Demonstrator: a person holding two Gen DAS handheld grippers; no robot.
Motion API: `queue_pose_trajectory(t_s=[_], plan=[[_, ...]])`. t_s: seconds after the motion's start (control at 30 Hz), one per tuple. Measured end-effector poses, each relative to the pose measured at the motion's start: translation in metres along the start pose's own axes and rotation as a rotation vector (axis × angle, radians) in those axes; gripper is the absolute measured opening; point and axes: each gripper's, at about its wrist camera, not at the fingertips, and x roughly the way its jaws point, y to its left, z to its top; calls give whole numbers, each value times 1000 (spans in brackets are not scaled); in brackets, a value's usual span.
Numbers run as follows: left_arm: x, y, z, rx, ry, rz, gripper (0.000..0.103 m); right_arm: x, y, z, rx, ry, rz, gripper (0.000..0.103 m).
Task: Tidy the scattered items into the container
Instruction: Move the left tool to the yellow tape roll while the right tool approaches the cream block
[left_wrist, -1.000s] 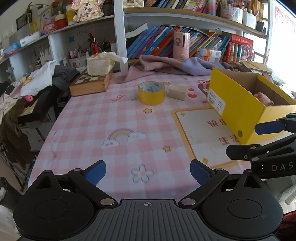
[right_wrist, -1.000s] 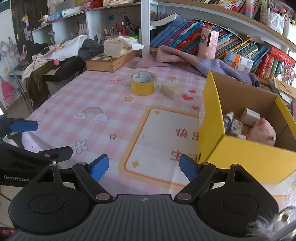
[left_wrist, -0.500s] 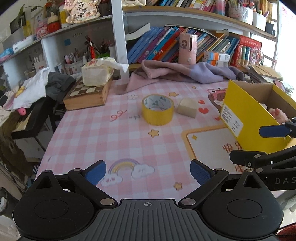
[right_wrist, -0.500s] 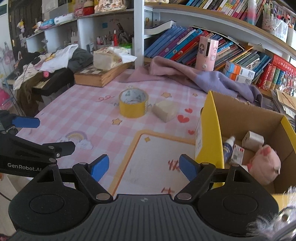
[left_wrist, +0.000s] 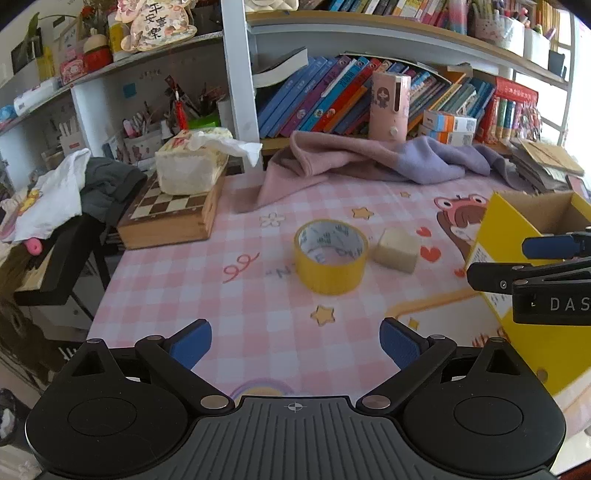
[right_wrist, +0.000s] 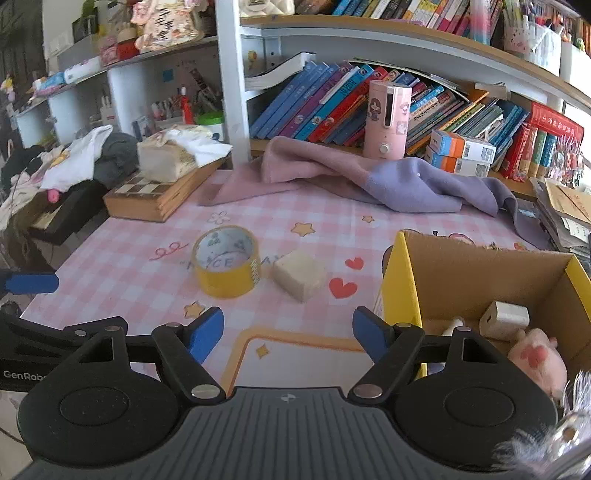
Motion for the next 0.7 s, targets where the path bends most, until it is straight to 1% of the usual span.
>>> queue_pose_trajectory(t_s=[0.2,0.3,0.43,0.57,0.7], plan=[[27,-4,19,36,-14,-10,99,23,-6,14,20,20,-2,76],[43,-4,29,35,-20,-22,99,38,-8,19,23,43,-9,71],[70,-5,39,21,-8,-50,99,53,-17,25,46,73,-16,71],[98,-7,44,9,20,-69,99,63,-17,29,8,86,-6,70],[119,-6,51,-25,32,-98,99,71,-15,33,-42,95,3,70]])
